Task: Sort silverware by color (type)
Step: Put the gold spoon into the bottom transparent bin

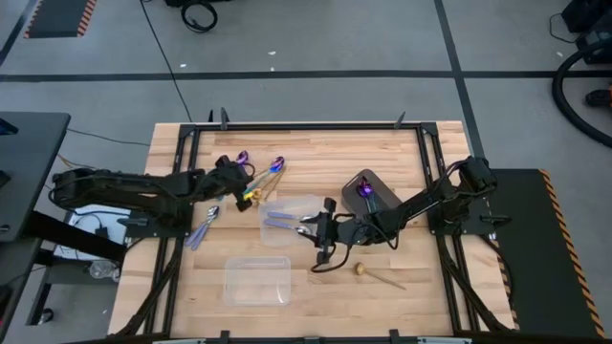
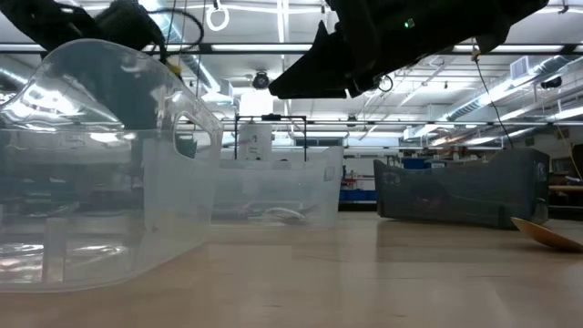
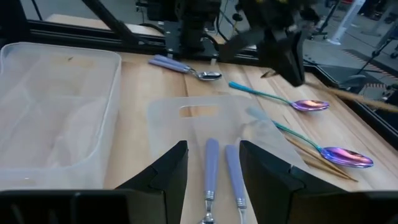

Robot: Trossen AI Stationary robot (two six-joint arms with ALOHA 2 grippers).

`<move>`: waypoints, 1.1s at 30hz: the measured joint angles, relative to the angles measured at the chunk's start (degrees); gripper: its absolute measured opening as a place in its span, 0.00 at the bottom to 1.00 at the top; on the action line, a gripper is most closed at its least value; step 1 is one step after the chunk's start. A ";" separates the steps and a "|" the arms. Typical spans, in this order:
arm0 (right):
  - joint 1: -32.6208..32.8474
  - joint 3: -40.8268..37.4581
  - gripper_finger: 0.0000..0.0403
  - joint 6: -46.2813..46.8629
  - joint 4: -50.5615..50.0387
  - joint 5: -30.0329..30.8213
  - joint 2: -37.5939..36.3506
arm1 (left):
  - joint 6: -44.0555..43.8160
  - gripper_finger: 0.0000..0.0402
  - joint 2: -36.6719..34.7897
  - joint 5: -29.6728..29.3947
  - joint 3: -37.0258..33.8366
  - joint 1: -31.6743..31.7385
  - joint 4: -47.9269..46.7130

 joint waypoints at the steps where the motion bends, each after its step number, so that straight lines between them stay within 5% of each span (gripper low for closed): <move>1: 0.04 0.00 0.39 -0.02 0.00 0.30 0.00 | 0.58 0.04 -1.14 0.00 0.00 -0.57 0.27; 13: 0.47 0.00 0.39 -0.69 0.39 0.62 -0.02 | 0.72 0.04 -5.03 0.09 0.04 -8.15 0.58; 22: 0.47 0.00 0.39 -0.78 0.04 1.75 -0.02 | 1.25 0.04 -5.57 -2.74 2.54 -20.48 -2.82; 27: 0.45 0.02 0.39 -1.20 -2.14 5.23 -0.90 | -2.59 0.04 -5.39 -6.30 8.78 -27.59 -12.62; 33: 0.47 0.07 0.39 -0.62 -2.70 5.25 -1.51 | -16.92 0.04 -4.65 -7.24 13.25 -32.93 -16.87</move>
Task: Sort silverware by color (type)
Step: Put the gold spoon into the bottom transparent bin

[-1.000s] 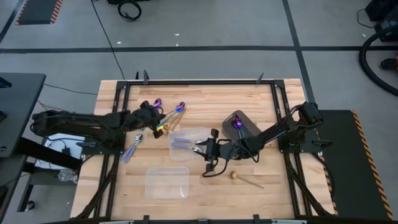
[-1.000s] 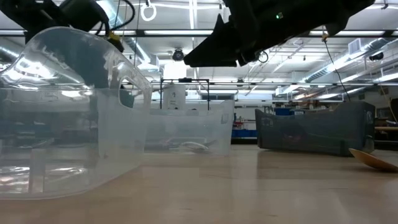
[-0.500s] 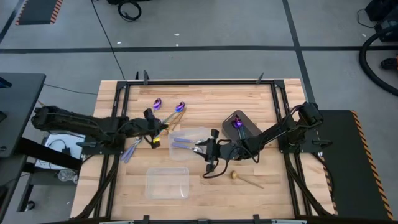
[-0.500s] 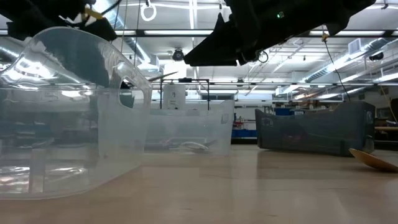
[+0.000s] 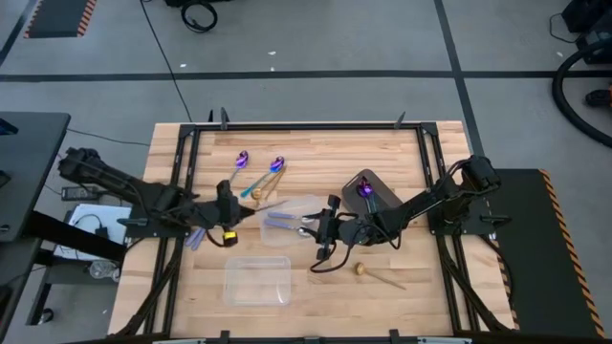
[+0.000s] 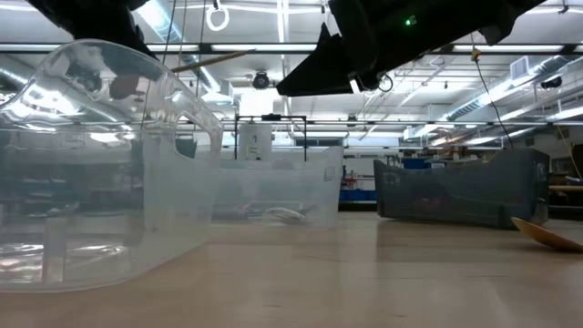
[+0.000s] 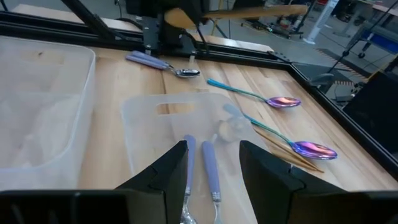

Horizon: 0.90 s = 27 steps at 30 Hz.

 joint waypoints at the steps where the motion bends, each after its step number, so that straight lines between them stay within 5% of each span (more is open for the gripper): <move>1: 0.00 0.00 0.39 0.02 0.05 0.00 0.02 | -1.95 0.04 0.60 0.08 0.47 -0.91 -0.12; 11: 0.04 -0.02 0.39 -1.71 0.99 -0.10 0.22 | -20.82 0.04 15.15 2.65 9.39 -7.80 -2.09; 17: 0.03 -0.02 0.39 -7.45 1.83 -0.09 0.22 | -28.10 0.04 23.19 5.58 19.39 -11.27 -17.52; 21: -0.07 -0.02 0.39 -10.30 2.07 -0.22 0.22 | -35.29 0.04 25.60 5.92 21.86 -14.87 -19.66; 27: 0.26 -0.02 0.39 -12.46 1.75 -7.91 0.22 | -49.49 0.04 27.87 5.70 22.02 -20.74 -19.85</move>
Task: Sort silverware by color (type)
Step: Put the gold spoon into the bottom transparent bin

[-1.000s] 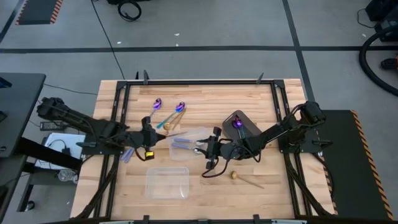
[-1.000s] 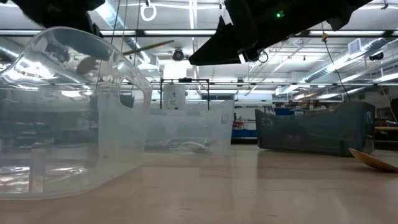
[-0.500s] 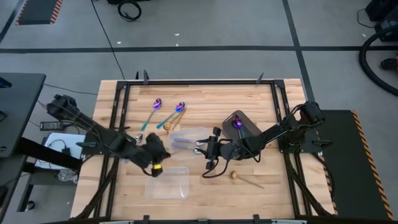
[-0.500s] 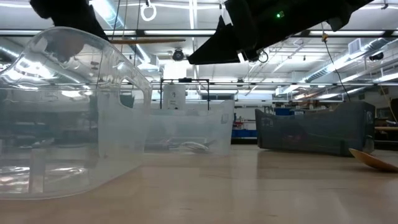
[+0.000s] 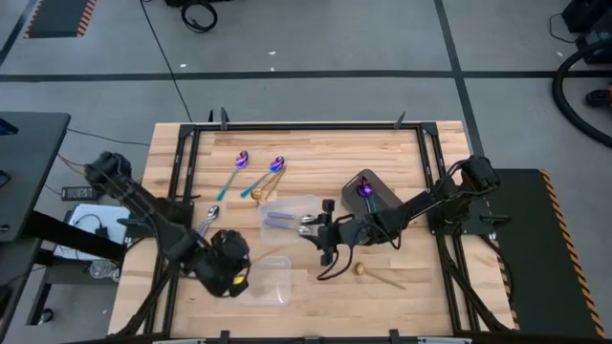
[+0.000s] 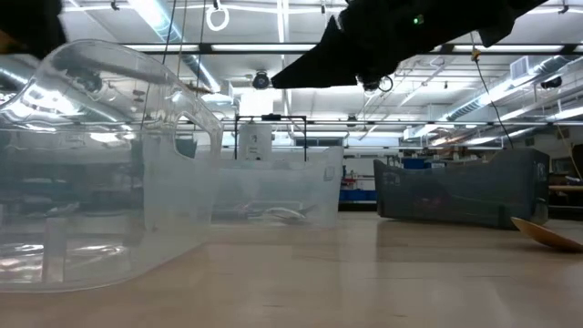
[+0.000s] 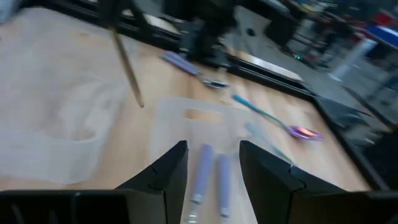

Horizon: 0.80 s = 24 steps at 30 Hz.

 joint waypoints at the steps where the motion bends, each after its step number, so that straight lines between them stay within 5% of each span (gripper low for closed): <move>1: 0.20 0.00 0.39 -0.14 -0.09 -1.45 0.00 | -1.99 0.04 0.45 0.04 0.00 -0.99 -0.35; 11: 4.68 -0.02 0.39 -3.65 -2.95 -3.21 0.02 | -11.64 0.04 4.62 -3.57 -0.04 -6.71 1.69; 24: 9.75 -0.02 0.39 -4.47 -7.80 -6.24 0.02 | -11.58 0.04 10.06 -3.76 3.34 -4.82 1.50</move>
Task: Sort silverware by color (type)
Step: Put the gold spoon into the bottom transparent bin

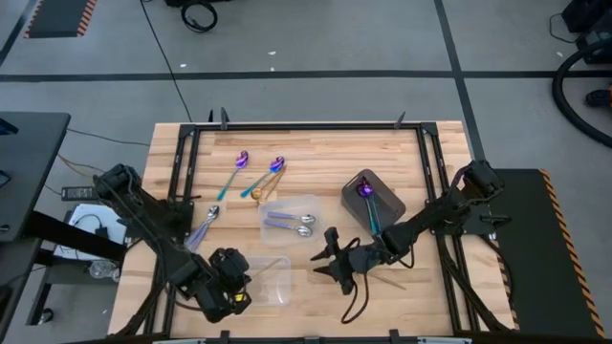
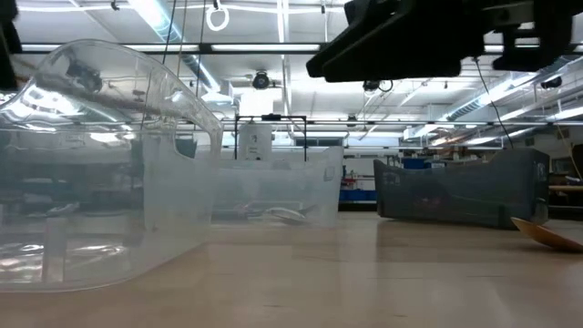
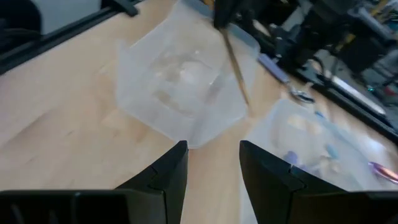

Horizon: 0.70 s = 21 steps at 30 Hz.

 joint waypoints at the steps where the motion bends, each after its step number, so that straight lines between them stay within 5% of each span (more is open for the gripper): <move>1: 0.20 0.00 0.39 0.02 -0.24 -0.35 0.00 | 0.27 0.04 0.77 0.00 0.00 0.35 -0.04; 11: 1.36 -0.04 0.39 2.86 -2.15 -0.08 0.02 | 0.09 0.04 4.82 3.80 0.11 1.49 0.31; 21: 1.77 -0.04 0.39 8.43 -5.45 0.37 0.02 | 6.96 0.04 4.73 0.73 0.09 0.86 0.65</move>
